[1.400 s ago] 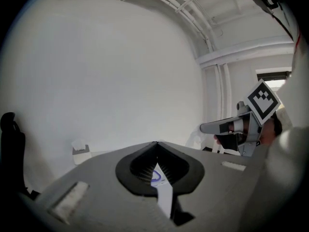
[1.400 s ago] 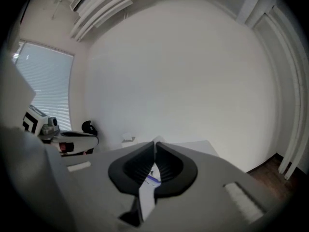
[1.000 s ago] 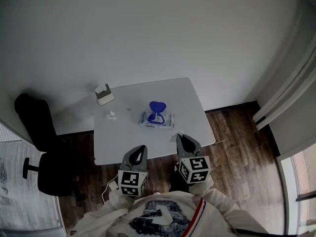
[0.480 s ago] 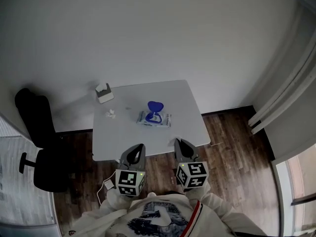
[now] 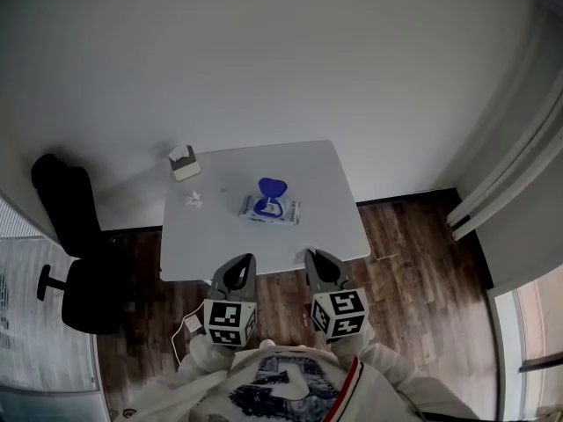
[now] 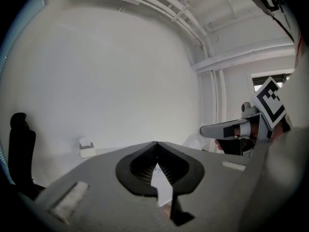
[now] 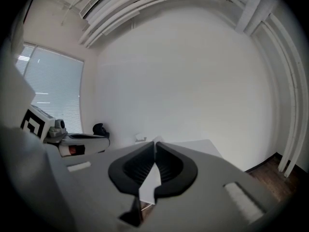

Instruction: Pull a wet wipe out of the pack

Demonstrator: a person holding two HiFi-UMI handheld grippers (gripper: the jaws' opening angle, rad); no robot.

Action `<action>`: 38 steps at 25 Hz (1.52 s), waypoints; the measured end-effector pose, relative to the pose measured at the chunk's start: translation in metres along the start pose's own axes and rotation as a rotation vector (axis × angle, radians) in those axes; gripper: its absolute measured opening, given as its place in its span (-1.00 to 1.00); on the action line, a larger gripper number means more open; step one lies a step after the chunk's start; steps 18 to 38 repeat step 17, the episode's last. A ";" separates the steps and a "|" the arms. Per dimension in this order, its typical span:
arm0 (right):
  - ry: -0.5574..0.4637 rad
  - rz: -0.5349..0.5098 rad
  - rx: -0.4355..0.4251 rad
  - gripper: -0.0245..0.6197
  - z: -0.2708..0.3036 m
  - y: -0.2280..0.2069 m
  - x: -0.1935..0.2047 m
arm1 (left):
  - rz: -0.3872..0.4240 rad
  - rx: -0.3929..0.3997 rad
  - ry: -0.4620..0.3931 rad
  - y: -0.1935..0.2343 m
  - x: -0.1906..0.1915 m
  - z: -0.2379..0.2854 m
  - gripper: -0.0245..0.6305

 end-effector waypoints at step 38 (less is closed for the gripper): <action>0.031 0.029 0.000 -0.90 -0.001 -0.024 0.011 | 0.012 0.002 0.013 -0.022 0.000 0.016 -0.91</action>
Point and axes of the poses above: the fingertips, and each gripper's own axes: z forward along the fingers, y to its left, x out of its underside, the point moved 8 cm from there along -z, backward along the fingers, and after that the axes turned 7 degrees about y, right-handed, at the moved point
